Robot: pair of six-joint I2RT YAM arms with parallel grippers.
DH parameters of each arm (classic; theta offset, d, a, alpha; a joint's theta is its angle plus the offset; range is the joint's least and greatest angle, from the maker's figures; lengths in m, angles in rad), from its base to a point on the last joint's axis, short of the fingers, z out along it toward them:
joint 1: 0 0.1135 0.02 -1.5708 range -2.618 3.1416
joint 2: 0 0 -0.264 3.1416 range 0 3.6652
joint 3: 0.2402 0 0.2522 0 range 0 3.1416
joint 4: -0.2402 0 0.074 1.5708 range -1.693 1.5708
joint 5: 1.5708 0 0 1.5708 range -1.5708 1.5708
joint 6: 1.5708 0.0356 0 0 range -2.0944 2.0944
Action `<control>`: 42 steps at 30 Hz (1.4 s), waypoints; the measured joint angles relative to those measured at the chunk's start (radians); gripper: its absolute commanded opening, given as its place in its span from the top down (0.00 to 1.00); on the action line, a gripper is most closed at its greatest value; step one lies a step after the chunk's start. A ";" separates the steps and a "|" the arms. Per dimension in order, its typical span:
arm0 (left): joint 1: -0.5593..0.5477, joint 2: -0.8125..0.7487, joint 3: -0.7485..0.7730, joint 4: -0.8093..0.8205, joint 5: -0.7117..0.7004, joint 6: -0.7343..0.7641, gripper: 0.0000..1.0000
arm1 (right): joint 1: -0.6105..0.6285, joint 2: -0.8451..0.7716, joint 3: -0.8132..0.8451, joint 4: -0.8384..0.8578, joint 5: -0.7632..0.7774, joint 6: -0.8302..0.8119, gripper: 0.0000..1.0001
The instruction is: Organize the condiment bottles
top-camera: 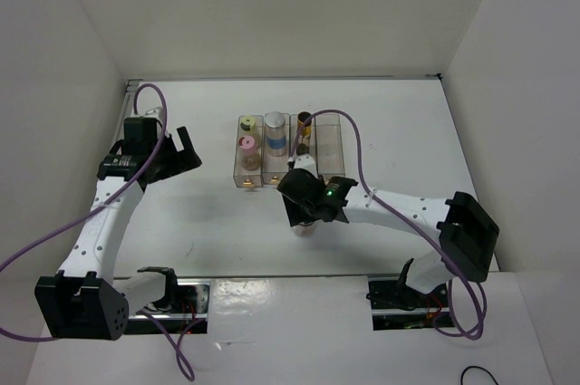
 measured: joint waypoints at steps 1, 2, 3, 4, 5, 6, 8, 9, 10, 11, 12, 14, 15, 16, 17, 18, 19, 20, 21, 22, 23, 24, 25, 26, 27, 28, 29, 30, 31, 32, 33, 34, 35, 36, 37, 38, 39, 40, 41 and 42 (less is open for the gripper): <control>0.000 0.000 0.000 0.000 0.000 0.000 0.00 | 0.000 -0.006 0.013 -0.021 0.002 -0.002 0.66; 0.000 0.000 0.000 0.000 0.000 0.000 0.00 | 0.000 -0.013 0.026 -0.038 0.003 -0.002 0.66; 0.000 0.000 0.000 0.000 0.000 0.000 0.00 | 0.000 -0.025 0.046 -0.060 0.007 -0.004 0.66; 0.000 0.000 0.000 0.000 0.000 0.000 0.00 | 0.000 -0.042 0.068 -0.077 0.011 -0.007 0.66; 0.000 0.000 0.000 0.000 0.000 0.000 0.00 | -0.004 -0.063 0.091 -0.089 0.014 -0.013 0.66; 0.000 0.000 0.000 0.000 0.000 0.000 0.00 | -0.011 -0.085 0.116 -0.101 0.016 -0.021 0.66; 0.000 0.000 0.000 0.001 0.000 0.000 0.00 | -0.035 -0.134 0.170 -0.108 0.015 -0.039 0.66; 0.000 0.000 0.000 0.001 0.000 0.000 0.00 | -0.061 -0.157 0.194 -0.108 0.011 -0.053 0.66; 0.000 0.000 0.000 0.001 0.000 0.000 0.00 | -0.093 -0.179 0.216 -0.106 0.006 -0.064 0.66; 0.000 0.000 0.000 0.001 0.000 0.000 0.00 | -0.134 -0.196 0.233 -0.101 -0.002 -0.079 0.66; 0.000 0.000 -0.002 0.003 0.000 0.000 0.00 | -0.186 -0.211 0.246 -0.097 -0.009 -0.093 0.68; 0.000 0.000 -0.005 0.003 0.001 0.001 0.00 | -0.295 -0.226 0.269 -0.090 -0.018 -0.125 0.68; 0.000 0.000 -0.008 0.003 0.001 0.000 0.00 | -0.355 -0.226 0.277 -0.085 -0.019 -0.143 0.68; 0.000 0.000 -0.009 0.003 0.001 0.001 0.00 | -0.399 -0.224 0.285 -0.085 -0.020 -0.158 0.68; 0.000 0.000 -0.010 0.003 0.002 0.001 0.00 | -0.444 -0.215 0.293 -0.086 -0.016 -0.177 0.68; 0.000 0.000 -0.010 0.004 0.003 0.001 0.00 | -0.480 -0.204 0.304 -0.087 -0.012 -0.192 0.68; 0.000 0.000 -0.011 0.003 0.005 0.000 0.00 | -0.509 -0.188 0.318 -0.087 -0.014 -0.206 0.68; 0.000 0.000 -0.011 0.004 0.007 0.001 0.00 | -0.529 -0.169 0.332 -0.087 -0.016 -0.217 0.68; 0.000 0.000 -0.011 0.004 0.008 0.001 0.00 | -0.545 -0.147 0.348 -0.085 -0.018 -0.229 0.68; 0.000 0.000 -0.011 0.004 0.009 0.001 0.00 | -0.558 -0.123 0.364 -0.083 -0.021 -0.237 0.68; 0.000 0.000 -0.011 0.004 0.010 0.001 0.00 | -0.568 -0.102 0.375 -0.079 -0.023 -0.244 0.68; 0.000 0.001 -0.011 0.004 0.012 0.002 0.00 | -0.578 -0.079 0.387 -0.076 -0.025 -0.254 0.68; 0.000 0.002 -0.011 0.004 0.017 0.002 0.00 | -0.586 -0.055 0.400 -0.070 -0.028 -0.262 0.68; 0.000 0.005 -0.011 0.004 0.022 0.003 0.00 | -0.593 -0.032 0.410 -0.063 -0.029 -0.269 0.68; 0.000 0.010 -0.011 0.005 0.029 0.004 0.00 | -0.598 -0.007 0.426 -0.060 -0.031 -0.277 0.68; 0.000 0.016 -0.011 0.005 0.036 0.004 0.00 | -0.602 0.021 0.444 -0.055 -0.033 -0.284 0.68; 0.000 0.025 -0.011 0.006 0.044 0.006 0.00 | -0.606 0.050 0.465 -0.050 -0.034 -0.290 0.68; 0.000 0.032 -0.011 0.008 0.048 0.006 0.00 | -0.609 0.079 0.484 -0.045 -0.035 -0.294 0.69; 0.000 0.042 -0.011 0.010 0.053 0.006 0.00 | -0.612 0.110 0.504 -0.036 -0.037 -0.300 0.69; 0.000 0.050 -0.011 0.011 0.056 0.006 0.00 | -0.614 0.145 0.524 -0.023 -0.040 -0.306 0.69; 0.000 0.055 -0.011 0.011 0.060 0.007 0.00 | -0.615 0.165 0.533 -0.013 -0.043 -0.310 0.69; 0.001 0.058 -0.011 0.011 0.063 0.007 0.00 | -0.615 0.188 0.539 -0.003 -0.046 -0.312 0.69; 0.002 0.060 -0.011 0.011 0.065 0.007 0.00 | -0.615 0.210 0.545 0.008 -0.048 -0.314 0.69; 0.003 0.060 -0.011 0.012 0.067 0.007 0.00 | -0.615 0.232 0.548 0.015 -0.051 -0.317 0.69; 0.005 0.060 -0.011 0.014 0.068 0.008 0.00 | -0.615 0.250 0.549 0.021 -0.054 -0.320 0.69; 0.006 0.060 -0.011 0.018 0.069 0.008 0.00 | -0.615 0.267 0.549 0.025 -0.056 -0.322 0.69; 0.007 0.060 -0.011 0.021 0.070 0.008 0.00 | -0.615 0.282 0.549 0.027 -0.058 -0.324 0.69; 0.008 0.060 -0.011 0.022 0.071 0.008 0.00 | -0.615 0.298 0.549 0.029 -0.059 -0.327 0.69; 0.008 0.060 -0.011 0.024 0.071 0.008 0.00 | -0.615 0.308 0.549 0.030 -0.060 -0.328 0.69; 0.008 0.061 -0.011 0.026 0.071 0.009 0.00 | -0.615 0.320 0.549 0.032 -0.062 -0.331 0.69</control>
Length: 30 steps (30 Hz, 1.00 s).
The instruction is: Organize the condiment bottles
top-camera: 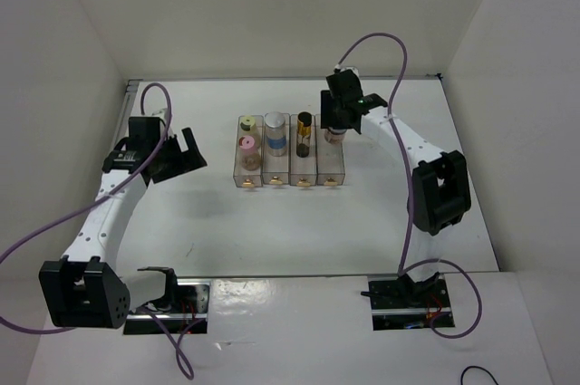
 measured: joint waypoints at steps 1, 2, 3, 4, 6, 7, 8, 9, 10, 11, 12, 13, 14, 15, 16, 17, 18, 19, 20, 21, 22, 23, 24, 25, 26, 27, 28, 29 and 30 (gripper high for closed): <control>0.000 0.003 0.000 0.002 0.001 0.000 0.00 | 0.000 0.011 0.000 0.003 -0.004 -0.001 0.69; 0.000 0.009 0.000 0.003 0.003 0.002 0.00 | 0.000 0.020 0.000 0.009 -0.010 -0.003 0.69; 0.001 0.016 0.000 0.003 0.004 0.005 0.00 | 0.000 0.028 0.000 0.016 -0.015 -0.003 0.69; 0.003 0.023 0.000 0.003 0.008 0.010 0.00 | 0.000 0.035 0.000 0.021 -0.021 -0.003 0.69; 0.007 0.036 0.000 0.003 0.012 0.018 0.00 | 0.000 0.046 0.000 0.033 -0.027 -0.003 0.69; 0.008 0.040 0.000 0.003 0.014 0.019 0.00 | 0.000 0.050 0.000 0.037 -0.030 -0.003 0.69; 0.009 0.045 0.000 0.003 0.016 0.021 0.00 | 0.000 0.055 0.001 0.039 -0.032 -0.003 0.69; 0.010 0.049 0.000 0.003 0.019 0.022 0.00 | 0.000 0.061 0.004 0.039 -0.033 -0.004 0.69; 0.010 0.053 0.000 0.003 0.021 0.023 0.00 | 0.000 0.066 0.006 0.041 -0.035 -0.004 0.69; 0.011 0.058 0.000 0.004 0.024 0.024 0.00 | 0.000 0.073 0.006 0.045 -0.036 -0.004 0.69; 0.012 0.062 0.000 0.004 0.027 0.024 0.00 | 0.000 0.077 0.006 0.047 -0.037 -0.004 0.69; 0.015 0.064 0.000 0.005 0.028 0.024 0.00 | 0.000 0.084 0.006 0.047 -0.038 -0.004 0.69; 0.017 0.066 0.000 0.005 0.029 0.024 0.00 | 0.000 0.091 0.006 0.047 -0.038 -0.004 0.69; 0.018 0.066 0.000 0.005 0.030 0.024 0.00 | 0.000 0.096 0.006 0.048 -0.038 -0.004 0.69; 0.019 0.067 0.000 0.007 0.031 0.024 0.00 | 0.000 0.103 0.006 0.048 -0.039 -0.004 0.69; 0.019 0.068 0.000 0.008 0.032 0.024 0.00 | 0.000 0.109 0.006 0.050 -0.039 -0.004 0.69; 0.019 0.070 0.000 0.008 0.034 0.024 0.00 | 0.000 0.114 0.006 0.051 -0.040 -0.004 0.69; 0.019 0.072 0.000 0.008 0.034 0.024 0.00 | 0.000 0.119 0.006 0.053 -0.040 -0.004 0.69; 0.019 0.075 0.000 0.008 0.035 0.025 0.00 | 0.000 0.122 0.006 0.054 -0.040 -0.004 0.69; 0.019 0.077 0.000 0.009 0.035 0.025 0.00 | 0.000 0.125 0.006 0.055 -0.040 -0.004 0.69; 0.019 0.080 0.000 0.009 0.035 0.025 0.00 | 0.000 0.126 0.006 0.056 -0.040 -0.004 0.69; 0.019 0.083 0.000 0.009 0.036 0.025 0.00 | 0.000 0.127 0.006 0.056 -0.040 -0.004 0.69; 0.019 0.084 0.000 0.009 0.037 0.025 0.00 | 0.000 0.127 0.006 0.056 -0.040 -0.004 0.69; 0.019 0.085 0.000 0.009 0.037 0.025 0.00 | 0.000 0.127 0.006 0.058 -0.040 -0.004 0.69; 0.019 0.085 0.000 0.009 0.037 0.025 0.00 | 0.000 0.127 0.006 0.061 -0.040 -0.004 0.69; 0.019 0.085 0.000 0.009 0.038 0.025 0.00 | 0.000 0.127 0.005 0.063 -0.040 -0.004 0.66; 0.019 0.085 0.000 0.009 0.038 0.026 0.00 | 0.000 0.127 0.005 0.064 -0.040 -0.004 0.65; 0.019 0.085 0.000 0.009 0.038 0.027 0.00 | 0.000 0.127 0.005 0.065 -0.040 -0.004 0.65; 0.019 0.085 0.000 0.009 0.038 0.028 0.00 | 0.000 0.127 0.002 0.069 -0.040 -0.004 0.65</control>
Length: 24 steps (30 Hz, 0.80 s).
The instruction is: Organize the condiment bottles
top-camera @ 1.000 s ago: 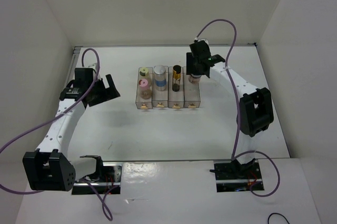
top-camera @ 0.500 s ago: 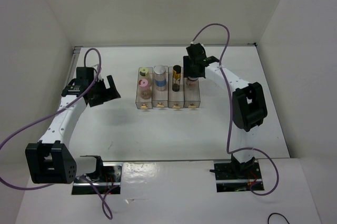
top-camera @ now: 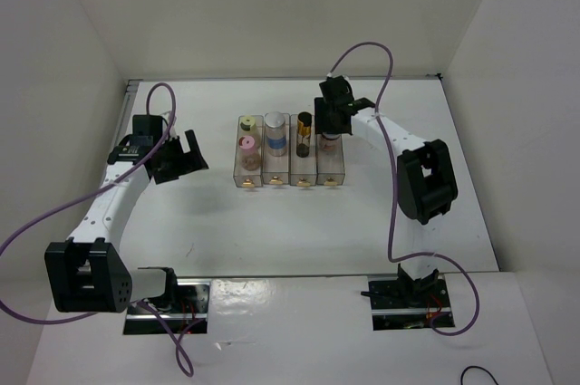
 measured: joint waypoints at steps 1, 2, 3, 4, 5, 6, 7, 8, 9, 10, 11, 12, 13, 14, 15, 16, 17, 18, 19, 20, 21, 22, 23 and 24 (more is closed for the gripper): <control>0.000 0.000 0.000 0.000 0.000 0.003 0.00 | 0.000 0.000 -0.002 0.004 0.000 0.000 0.65; 0.000 0.000 0.000 0.000 0.000 0.008 0.00 | 0.000 0.000 -0.006 0.009 0.000 0.000 0.65; 0.000 0.000 0.000 0.000 0.000 0.013 0.00 | 0.000 0.000 -0.012 0.014 0.000 0.000 0.65; 0.000 0.000 0.000 0.000 0.000 0.016 0.00 | 0.000 0.000 -0.016 0.016 0.000 0.000 0.65; 0.000 0.000 0.000 0.000 0.000 0.017 0.00 | 0.000 0.002 -0.018 0.014 0.000 0.000 0.65; 0.000 0.000 0.000 0.000 0.000 0.017 0.00 | 0.000 0.006 -0.019 0.014 0.000 0.000 0.65; 0.000 0.000 0.000 0.000 0.000 0.018 0.00 | 0.000 0.011 -0.019 0.016 0.000 0.000 0.64; 0.000 0.000 0.000 0.000 0.000 0.017 0.00 | 0.000 0.016 -0.019 0.019 0.000 0.000 0.64; 0.000 0.000 0.000 0.000 0.000 0.018 0.00 | 0.000 0.022 -0.019 0.020 0.000 0.000 0.61; 0.000 0.000 0.000 0.000 0.000 0.018 0.00 | 0.000 0.026 -0.019 0.020 0.000 0.000 0.60; 0.000 0.000 0.000 0.000 0.000 0.018 0.00 | 0.000 0.031 -0.019 0.020 0.000 0.000 0.58; 0.000 0.000 0.000 0.000 0.000 0.018 0.00 | 0.000 0.033 -0.019 0.024 0.000 0.000 0.56; 0.000 0.000 0.000 0.000 0.000 0.018 0.00 | 0.000 0.033 -0.019 0.025 0.000 -0.001 0.54; 0.000 0.000 0.000 0.000 0.000 0.018 0.00 | 0.000 0.033 -0.019 0.024 0.000 -0.003 0.49; 0.000 0.000 0.000 0.000 0.000 0.018 0.00 | 0.000 0.033 -0.019 0.025 0.000 -0.003 0.46; 0.000 0.000 0.000 0.000 0.000 0.018 0.00 | 0.000 0.033 -0.019 0.025 0.001 -0.003 0.38; 0.000 0.000 0.000 0.000 0.000 0.018 0.00 | 0.000 0.034 -0.019 0.025 0.001 -0.004 0.33; 0.000 0.000 0.000 0.001 -0.001 0.018 0.00 | 0.000 0.034 -0.019 0.025 0.001 -0.003 0.31; 0.000 0.000 0.000 0.001 -0.001 0.018 0.00 | 0.002 0.034 -0.019 0.025 0.002 -0.003 0.30; 0.000 0.000 0.000 0.001 -0.001 0.017 0.00 | 0.004 0.034 -0.019 0.025 0.002 -0.003 0.26; 0.000 0.000 0.000 0.001 -0.001 0.017 0.00 | 0.004 0.034 -0.019 0.025 0.002 -0.002 0.23; 0.000 0.000 0.000 0.001 -0.001 0.017 0.00 | 0.004 0.034 -0.019 0.026 0.005 -0.002 0.20; 0.000 0.000 0.000 0.001 -0.001 0.017 0.00 | 0.004 0.034 -0.019 0.027 0.006 -0.002 0.17; 0.000 0.000 0.000 0.001 -0.001 0.017 0.00 | 0.005 0.034 -0.019 0.029 0.008 -0.002 0.17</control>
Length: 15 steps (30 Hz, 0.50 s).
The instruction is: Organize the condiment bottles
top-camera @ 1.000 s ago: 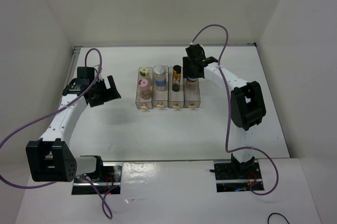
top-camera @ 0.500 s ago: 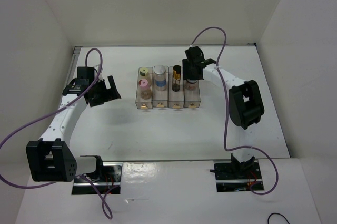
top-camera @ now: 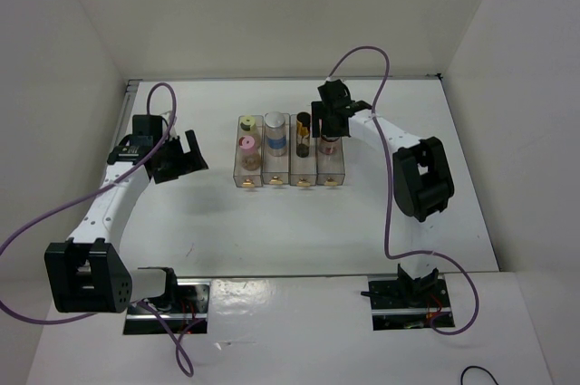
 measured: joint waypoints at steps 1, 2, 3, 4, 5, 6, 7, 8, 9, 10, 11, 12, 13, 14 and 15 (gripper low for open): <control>0.000 -0.001 0.000 0.000 0.000 0.000 0.00 | 0.000 0.000 0.000 0.000 0.001 0.000 0.15; 0.000 -0.002 0.000 0.000 0.000 0.000 0.00 | 0.000 0.000 0.000 0.000 0.001 0.000 0.14; 0.000 -0.004 0.000 0.000 0.000 0.000 0.00 | 0.000 0.000 0.000 0.000 0.001 0.000 0.12; 0.000 -0.005 0.000 0.000 0.000 0.000 0.00 | 0.000 0.000 0.000 0.000 0.001 -0.001 0.12; 0.000 -0.008 0.000 0.000 0.000 0.000 0.00 | 0.000 0.000 0.000 0.000 0.001 -0.001 0.12; 0.000 -0.010 0.000 0.000 0.000 0.000 0.00 | 0.000 0.000 0.000 0.000 0.001 -0.001 0.11; 0.000 -0.015 0.000 0.001 0.000 0.000 0.00 | 0.000 0.000 0.000 0.000 0.001 -0.001 0.11; 0.000 -0.017 0.000 0.000 0.000 0.000 0.00 | 0.000 -0.001 0.000 -0.001 0.001 0.000 0.11; 0.000 -0.021 0.000 0.001 0.000 0.000 0.00 | 0.000 -0.003 0.000 -0.001 0.001 0.000 0.10; 0.000 -0.024 0.000 0.001 0.000 0.000 0.00 | 0.000 -0.006 0.000 -0.002 0.002 0.000 0.10; 0.000 -0.027 0.000 0.001 0.000 0.000 0.00 | 0.000 -0.010 0.000 -0.002 0.002 0.000 0.08; 0.000 -0.029 0.000 0.001 0.000 0.000 0.00 | 0.000 -0.017 0.000 -0.004 0.005 0.001 0.05; 0.000 -0.031 0.000 0.001 0.000 0.000 0.00 | 0.000 -0.026 0.000 -0.007 0.008 0.004 0.03; 0.000 -0.032 0.000 0.002 0.000 0.000 0.00 | 0.000 -0.036 0.000 -0.010 0.012 0.005 0.02; 0.000 -0.034 0.000 0.003 0.000 0.000 0.00 | 0.000 -0.051 0.000 -0.014 0.019 0.010 0.02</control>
